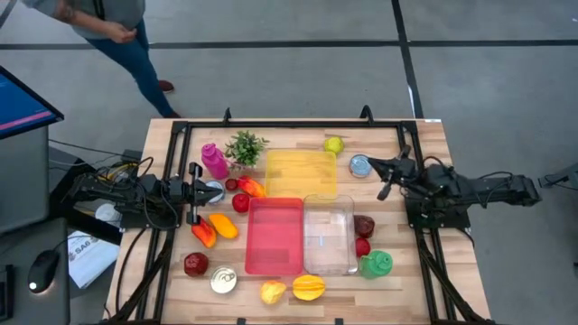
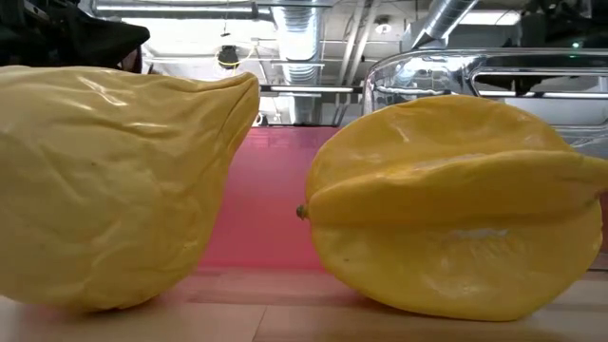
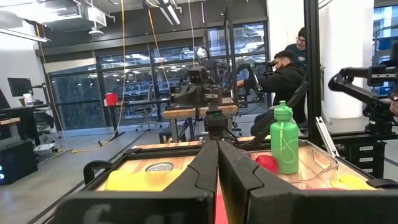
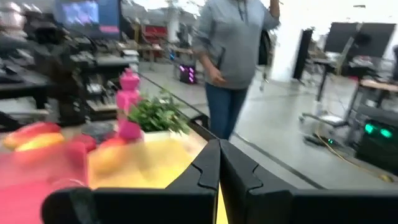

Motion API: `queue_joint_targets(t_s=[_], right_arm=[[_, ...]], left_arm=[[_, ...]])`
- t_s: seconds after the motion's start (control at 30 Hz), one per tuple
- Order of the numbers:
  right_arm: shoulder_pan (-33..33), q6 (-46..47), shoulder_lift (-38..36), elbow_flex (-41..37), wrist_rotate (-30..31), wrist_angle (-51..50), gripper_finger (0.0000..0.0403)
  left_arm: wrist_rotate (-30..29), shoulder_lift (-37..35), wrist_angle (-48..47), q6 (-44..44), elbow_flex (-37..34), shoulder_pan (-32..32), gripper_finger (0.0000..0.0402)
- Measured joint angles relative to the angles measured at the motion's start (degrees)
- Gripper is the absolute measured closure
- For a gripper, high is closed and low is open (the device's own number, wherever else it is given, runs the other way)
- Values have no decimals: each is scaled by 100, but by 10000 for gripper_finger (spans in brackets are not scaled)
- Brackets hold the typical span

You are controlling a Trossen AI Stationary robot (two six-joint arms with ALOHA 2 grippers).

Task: Pick & Place Food Item
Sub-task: Put the pink water bottle into the yellow bin

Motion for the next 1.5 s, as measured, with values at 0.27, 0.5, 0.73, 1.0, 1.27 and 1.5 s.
queue_joint_targets(t_s=[0.27,0.5,0.73,1.0,1.27,1.5], right_arm=[[-3,623,1125,834,692,-628,402],[-4,1738,1566,1680,797,-2022,403],[-6,2303,1843,2089,799,-2804,403],[-446,2870,1880,2145,773,-3413,403],[-1061,2873,1880,2145,682,-3471,403],[-1511,2871,1880,2145,684,-3434,403]], left_arm=[[1,0,0,0,-1,0,399],[1,0,-1,0,0,0,399],[1,0,-2,0,-1,0,399],[1,0,-4,2,0,-1,399],[1,0,-4,1,0,0,399],[1,0,-4,2,-1,-1,399]])
